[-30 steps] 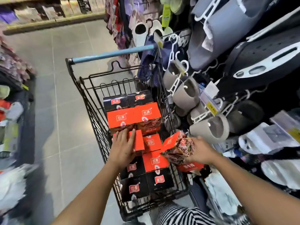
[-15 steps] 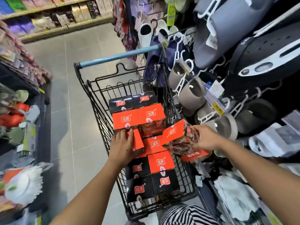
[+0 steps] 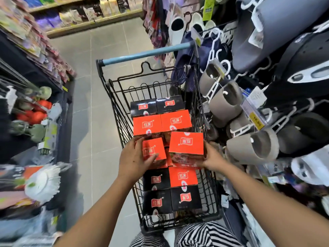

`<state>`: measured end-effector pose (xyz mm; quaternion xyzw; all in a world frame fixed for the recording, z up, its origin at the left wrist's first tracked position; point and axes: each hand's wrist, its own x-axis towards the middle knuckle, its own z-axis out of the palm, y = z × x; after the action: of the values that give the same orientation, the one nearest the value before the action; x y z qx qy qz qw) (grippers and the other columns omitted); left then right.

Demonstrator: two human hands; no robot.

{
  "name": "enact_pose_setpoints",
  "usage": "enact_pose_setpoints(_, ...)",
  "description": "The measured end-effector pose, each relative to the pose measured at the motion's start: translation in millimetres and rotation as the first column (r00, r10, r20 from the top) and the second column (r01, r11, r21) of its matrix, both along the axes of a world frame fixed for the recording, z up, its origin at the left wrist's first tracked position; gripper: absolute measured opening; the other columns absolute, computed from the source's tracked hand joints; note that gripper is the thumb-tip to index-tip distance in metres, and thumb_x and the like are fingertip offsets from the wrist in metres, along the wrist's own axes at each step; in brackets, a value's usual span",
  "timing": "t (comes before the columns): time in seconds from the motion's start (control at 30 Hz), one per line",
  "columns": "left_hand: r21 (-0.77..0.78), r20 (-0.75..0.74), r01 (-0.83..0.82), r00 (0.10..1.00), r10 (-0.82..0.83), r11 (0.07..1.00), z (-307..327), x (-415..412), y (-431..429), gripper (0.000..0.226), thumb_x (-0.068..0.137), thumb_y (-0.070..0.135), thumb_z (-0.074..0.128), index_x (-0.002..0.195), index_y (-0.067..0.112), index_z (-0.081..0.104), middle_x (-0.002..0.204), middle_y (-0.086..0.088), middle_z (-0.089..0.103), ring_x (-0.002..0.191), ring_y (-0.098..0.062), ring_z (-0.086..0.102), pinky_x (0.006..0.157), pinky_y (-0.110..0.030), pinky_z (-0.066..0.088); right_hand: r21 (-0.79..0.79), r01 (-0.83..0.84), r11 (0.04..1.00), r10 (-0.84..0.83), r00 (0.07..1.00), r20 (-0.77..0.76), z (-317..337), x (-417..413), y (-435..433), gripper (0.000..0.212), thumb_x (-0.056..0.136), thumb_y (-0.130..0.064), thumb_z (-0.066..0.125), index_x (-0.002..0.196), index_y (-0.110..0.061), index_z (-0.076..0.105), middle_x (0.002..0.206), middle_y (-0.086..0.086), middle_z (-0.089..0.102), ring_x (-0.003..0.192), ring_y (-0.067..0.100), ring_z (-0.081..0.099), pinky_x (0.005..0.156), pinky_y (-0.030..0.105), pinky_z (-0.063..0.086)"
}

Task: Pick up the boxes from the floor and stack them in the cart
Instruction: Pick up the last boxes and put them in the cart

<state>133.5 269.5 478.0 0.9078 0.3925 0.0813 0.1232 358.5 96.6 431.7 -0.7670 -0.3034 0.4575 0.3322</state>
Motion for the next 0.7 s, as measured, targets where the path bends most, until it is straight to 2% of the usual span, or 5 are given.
enact_pose_setpoints(0.13,-0.245,0.060,-0.323,0.936,0.347,0.914,-3,1,4,0.078,0.078,0.065,0.061,0.132,0.010,0.046,0.126,-0.011,0.053,0.118,-0.027,0.051,0.097,-0.044,0.047,-0.026,0.062,0.998,-0.062,0.998,0.004,-24,-21,2,0.104,0.060,-0.026,0.090,0.144,-0.019,0.029,0.126,0.001,0.058,0.118,0.018,0.054,0.104,0.040,0.043)
enact_pose_setpoints(0.23,-0.541,-0.036,-0.483,0.831,0.555,0.688,-12,3,10,0.082,0.074,0.071,0.061,0.122,0.006,0.048,0.116,-0.010,0.060,0.108,-0.032,0.059,0.091,-0.044,0.050,-0.153,-0.003,0.988,-0.016,0.993,-0.121,-26,-14,2,0.096,0.058,-0.029,0.090,0.139,-0.015,0.040,0.124,0.004,0.062,0.116,0.022,0.057,0.104,0.042,0.044)
enact_pose_setpoints(0.37,-0.827,-0.079,-0.418,0.749,0.658,0.376,-19,5,9,0.062,0.080,0.053,0.068,0.119,0.006,0.060,0.110,-0.012,0.069,0.099,-0.032,0.066,0.092,-0.044,0.049,-0.146,0.042,0.988,-0.089,0.938,-0.334,-10,-3,-4,0.102,0.045,-0.066,0.081,0.129,-0.019,0.047,0.124,-0.007,0.059,0.115,0.016,0.056,0.108,0.041,0.039)
enact_pose_setpoints(0.6,-0.868,-0.004,-0.294,0.811,0.585,0.401,-19,10,5,0.046,0.084,0.047,0.067,0.113,0.011,0.062,0.100,-0.005,0.071,0.076,-0.015,0.064,0.086,-0.039,0.051,-0.042,0.227,0.973,-0.223,0.884,-0.411,-7,-1,19,0.036,0.078,-0.032,0.073,0.108,-0.013,0.064,0.114,0.008,0.070,0.102,0.022,0.066,0.103,0.044,0.045)
enact_pose_setpoints(0.7,-0.870,0.003,-0.288,0.808,0.590,0.400,-19,14,8,0.048,0.087,0.044,0.065,0.118,0.007,0.061,0.097,-0.005,0.069,0.071,-0.012,0.061,0.085,-0.039,0.051,-0.029,0.245,0.969,-0.235,0.880,-0.413,-4,2,26,0.027,0.083,-0.025,0.070,0.106,-0.014,0.064,0.113,0.009,0.070,0.102,0.023,0.066,0.102,0.043,0.047)
